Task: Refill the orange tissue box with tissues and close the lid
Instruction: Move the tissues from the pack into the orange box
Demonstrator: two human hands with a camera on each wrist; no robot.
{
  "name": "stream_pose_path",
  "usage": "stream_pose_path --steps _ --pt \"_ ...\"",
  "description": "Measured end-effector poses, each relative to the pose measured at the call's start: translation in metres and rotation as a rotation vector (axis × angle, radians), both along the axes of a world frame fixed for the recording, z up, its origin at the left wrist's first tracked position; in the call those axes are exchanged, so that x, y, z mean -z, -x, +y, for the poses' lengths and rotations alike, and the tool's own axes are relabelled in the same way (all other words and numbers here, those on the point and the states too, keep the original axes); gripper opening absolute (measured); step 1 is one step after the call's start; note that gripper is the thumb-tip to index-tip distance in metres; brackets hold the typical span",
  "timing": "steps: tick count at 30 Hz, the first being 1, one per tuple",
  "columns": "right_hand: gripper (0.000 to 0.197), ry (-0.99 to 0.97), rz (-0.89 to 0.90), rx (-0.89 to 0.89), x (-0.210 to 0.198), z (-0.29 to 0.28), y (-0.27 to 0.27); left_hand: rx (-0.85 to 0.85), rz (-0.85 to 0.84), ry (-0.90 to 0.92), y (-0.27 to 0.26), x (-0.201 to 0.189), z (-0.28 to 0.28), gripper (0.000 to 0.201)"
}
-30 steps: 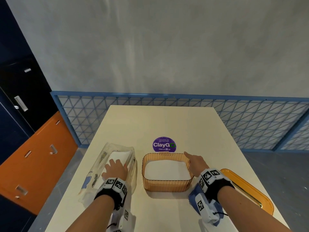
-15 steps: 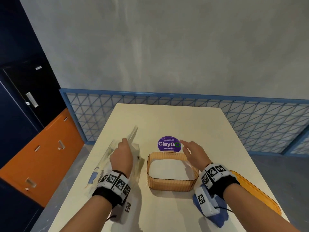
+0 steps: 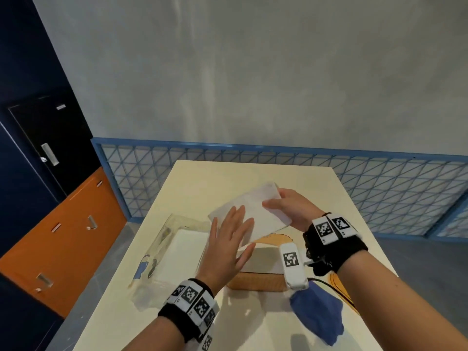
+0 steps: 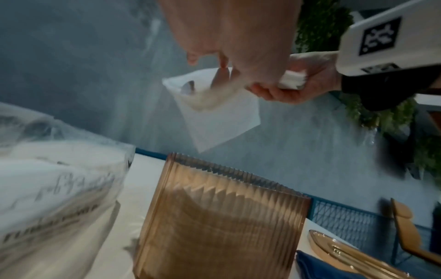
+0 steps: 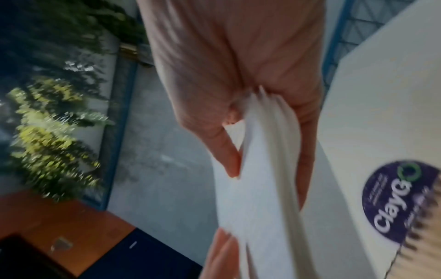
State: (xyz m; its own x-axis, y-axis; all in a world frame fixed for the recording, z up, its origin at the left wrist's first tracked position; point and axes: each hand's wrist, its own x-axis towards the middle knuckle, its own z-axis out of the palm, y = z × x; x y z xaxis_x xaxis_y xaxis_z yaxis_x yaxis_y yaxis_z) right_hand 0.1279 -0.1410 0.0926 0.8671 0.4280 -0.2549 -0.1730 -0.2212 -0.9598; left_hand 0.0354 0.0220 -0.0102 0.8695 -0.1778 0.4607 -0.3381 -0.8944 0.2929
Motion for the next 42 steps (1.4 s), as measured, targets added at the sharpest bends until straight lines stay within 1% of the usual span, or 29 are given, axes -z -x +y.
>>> stream_pose_path --steps 2,3,4,5,6,7,9,10,11,13,14,15,17,19,20,21,22,25,27,30,32,34,36,38,39,40,42 --pt "0.023 0.073 -0.18 -0.008 -0.003 -0.007 0.002 -0.019 0.032 0.248 0.003 0.002 -0.002 0.065" --pt "0.019 0.104 -0.262 -0.02 -0.003 -0.011 0.003 -0.057 0.02 0.391 0.002 0.002 -0.002 0.073" --pt "0.017 0.124 -0.327 -0.03 -0.003 -0.015 0.004 -0.122 0.002 0.53 -0.001 -0.001 -0.001 0.079" --pt "0.018 0.129 -0.366 -0.03 -0.002 -0.018 0.006 -0.199 0.009 0.675 -0.005 -0.003 0.0 0.08" --pt "0.02 0.122 -0.382 -0.023 -0.001 -0.021 0.007 -0.258 0.066 0.836 -0.01 -0.009 0.002 0.078" --pt "0.021 0.103 -0.377 -0.015 0.0 -0.024 0.009 -0.278 0.165 1.014 -0.015 -0.016 0.004 0.075" --pt "0.016 0.038 -0.336 -0.002 0.003 -0.027 0.013 -0.197 0.381 1.349 -0.022 -0.028 0.008 0.064" --pt "0.012 0.003 -0.311 0.007 0.005 -0.028 0.015 -0.141 0.456 1.442 -0.025 -0.032 0.01 0.053" --pt "0.011 -0.032 -0.292 0.017 0.009 -0.03 0.016 -0.094 0.497 1.464 -0.026 -0.037 0.01 0.041" --pt "0.014 -0.07 -0.271 0.052 0.018 -0.033 0.017 -0.059 0.505 1.418 -0.028 -0.04 0.008 0.027" --pt "0.017 -0.074 -0.263 0.087 0.023 -0.034 0.017 -0.057 0.489 1.392 -0.029 -0.041 0.007 0.023" --pt "0.024 -0.06 -0.261 0.138 0.027 -0.035 0.017 -0.061 0.466 1.371 -0.03 -0.041 0.007 0.022" --pt "0.052 0.03 -0.265 0.234 0.035 -0.04 0.015 -0.054 0.439 1.321 -0.03 -0.039 0.007 0.021" --pt "0.081 0.087 -0.264 0.228 0.044 -0.046 0.013 -0.016 0.443 1.227 -0.028 -0.035 0.008 0.022" --pt "0.092 0.082 -0.249 0.195 0.049 -0.047 0.011 0.014 0.449 1.183 -0.028 -0.033 0.008 0.022" --pt "0.098 0.06 -0.222 0.164 0.055 -0.048 0.008 0.041 0.457 1.148 -0.027 -0.032 0.008 0.023" --pt "0.101 0.028 -0.184 0.137 0.058 -0.048 0.007 0.057 0.464 1.127 -0.027 -0.031 0.008 0.024" --pt "0.093 -0.085 -0.04 0.082 0.069 -0.048 0.003 0.071 0.475 1.117 -0.027 -0.028 0.008 0.025" --pt "0.078 -0.15 0.012 0.076 0.074 -0.05 0.003 0.069 0.474 1.126 -0.026 -0.028 0.009 0.025" --pt "0.049 -0.203 0.013 0.104 0.076 -0.053 0.005 0.035 0.453 1.13 -0.023 -0.022 0.011 0.024" --pt "0.04 -0.191 -0.016 0.112 0.08 -0.054 0.007 -0.003 0.43 1.099 -0.022 -0.014 0.01 0.021" --pt "0.037 -0.123 -0.031 0.134 0.09 -0.054 0.012 -0.052 0.462 1.03 -0.019 -0.003 0.006 0.02" --pt "0.037 0.034 -0.053 0.128 0.104 -0.054 0.017 -0.108 0.554 0.947 -0.014 0.014 -0.001 0.023" --pt "0.036 0.234 -0.087 0.088 0.115 -0.052 0.019 -0.188 0.591 0.805 -0.014 0.036 -0.005 0.033" --pt "0.035 0.31 -0.109 0.083 0.118 -0.049 0.019 -0.225 0.592 0.747 -0.016 0.045 -0.006 0.04" --pt "0.035 0.359 -0.131 0.094 0.119 -0.047 0.018 -0.247 0.592 0.71 -0.02 0.049 -0.007 0.042" --pt "0.033 0.422 -0.181 0.156 0.121 -0.043 0.015 -0.287 0.557 0.688 -0.025 0.043 -0.01 0.033"
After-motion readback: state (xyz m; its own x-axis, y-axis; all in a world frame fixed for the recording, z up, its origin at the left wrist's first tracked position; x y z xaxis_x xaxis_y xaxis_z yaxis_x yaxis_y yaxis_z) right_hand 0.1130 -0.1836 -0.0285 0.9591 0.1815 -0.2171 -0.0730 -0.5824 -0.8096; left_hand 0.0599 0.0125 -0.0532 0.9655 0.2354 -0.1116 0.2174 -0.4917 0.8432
